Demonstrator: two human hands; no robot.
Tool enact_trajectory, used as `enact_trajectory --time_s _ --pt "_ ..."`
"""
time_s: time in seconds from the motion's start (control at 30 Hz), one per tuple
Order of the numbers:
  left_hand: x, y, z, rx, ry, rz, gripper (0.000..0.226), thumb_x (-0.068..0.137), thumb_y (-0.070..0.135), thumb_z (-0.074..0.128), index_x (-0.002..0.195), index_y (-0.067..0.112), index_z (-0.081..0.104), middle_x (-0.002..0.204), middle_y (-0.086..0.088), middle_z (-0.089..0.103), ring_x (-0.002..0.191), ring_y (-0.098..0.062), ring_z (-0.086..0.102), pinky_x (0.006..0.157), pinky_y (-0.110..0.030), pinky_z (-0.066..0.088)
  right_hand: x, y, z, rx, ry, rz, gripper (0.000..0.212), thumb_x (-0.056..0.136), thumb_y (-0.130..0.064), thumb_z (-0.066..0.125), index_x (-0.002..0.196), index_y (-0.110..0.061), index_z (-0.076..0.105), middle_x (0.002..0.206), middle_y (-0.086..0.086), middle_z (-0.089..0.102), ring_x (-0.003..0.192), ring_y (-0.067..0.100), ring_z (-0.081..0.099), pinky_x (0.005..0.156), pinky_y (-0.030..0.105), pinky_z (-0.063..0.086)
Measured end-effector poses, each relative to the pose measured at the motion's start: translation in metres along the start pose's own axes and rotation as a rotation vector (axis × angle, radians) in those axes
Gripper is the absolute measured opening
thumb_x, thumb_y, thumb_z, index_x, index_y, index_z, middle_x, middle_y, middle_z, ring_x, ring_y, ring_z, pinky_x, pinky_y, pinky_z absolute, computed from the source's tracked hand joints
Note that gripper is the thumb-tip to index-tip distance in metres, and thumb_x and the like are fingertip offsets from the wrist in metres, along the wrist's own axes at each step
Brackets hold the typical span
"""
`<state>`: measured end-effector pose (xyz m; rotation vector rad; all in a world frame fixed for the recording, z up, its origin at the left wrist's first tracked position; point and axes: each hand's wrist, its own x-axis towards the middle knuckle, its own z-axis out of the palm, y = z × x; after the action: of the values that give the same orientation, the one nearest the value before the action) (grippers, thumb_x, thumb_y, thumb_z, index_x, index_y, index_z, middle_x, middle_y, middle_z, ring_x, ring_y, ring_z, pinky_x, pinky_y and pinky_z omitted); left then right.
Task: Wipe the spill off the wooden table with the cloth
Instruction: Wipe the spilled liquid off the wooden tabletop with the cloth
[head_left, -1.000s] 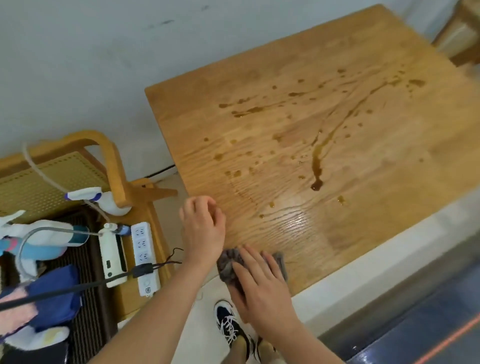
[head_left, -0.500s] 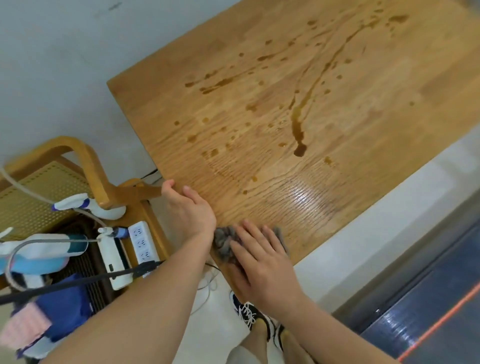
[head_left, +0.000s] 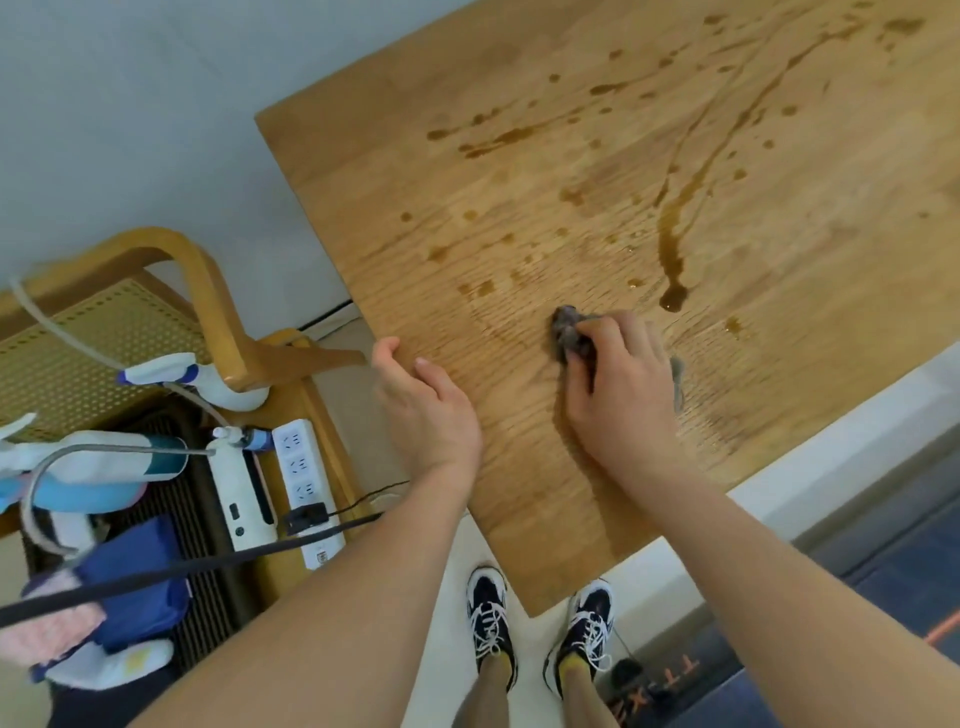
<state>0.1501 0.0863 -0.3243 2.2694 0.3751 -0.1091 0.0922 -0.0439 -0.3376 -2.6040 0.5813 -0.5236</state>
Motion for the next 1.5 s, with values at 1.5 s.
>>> enact_trajectory --time_s 1.5 --pt "0.016 -0.013 0.004 -0.146 -0.011 0.021 0.034 0.099 0.021 0.038 0.133 0.020 0.043 0.127 -0.006 0.047 0.076 0.006 0.037 0.064 -0.023 0.037 0.089 -0.027 0.044 -0.026 -0.166 -0.275 0.022 0.089 -0.023 0.051 0.097 -0.005 0.059 0.096 0.012 0.056 0.086 0.029 0.054 0.076 0.043 0.049"
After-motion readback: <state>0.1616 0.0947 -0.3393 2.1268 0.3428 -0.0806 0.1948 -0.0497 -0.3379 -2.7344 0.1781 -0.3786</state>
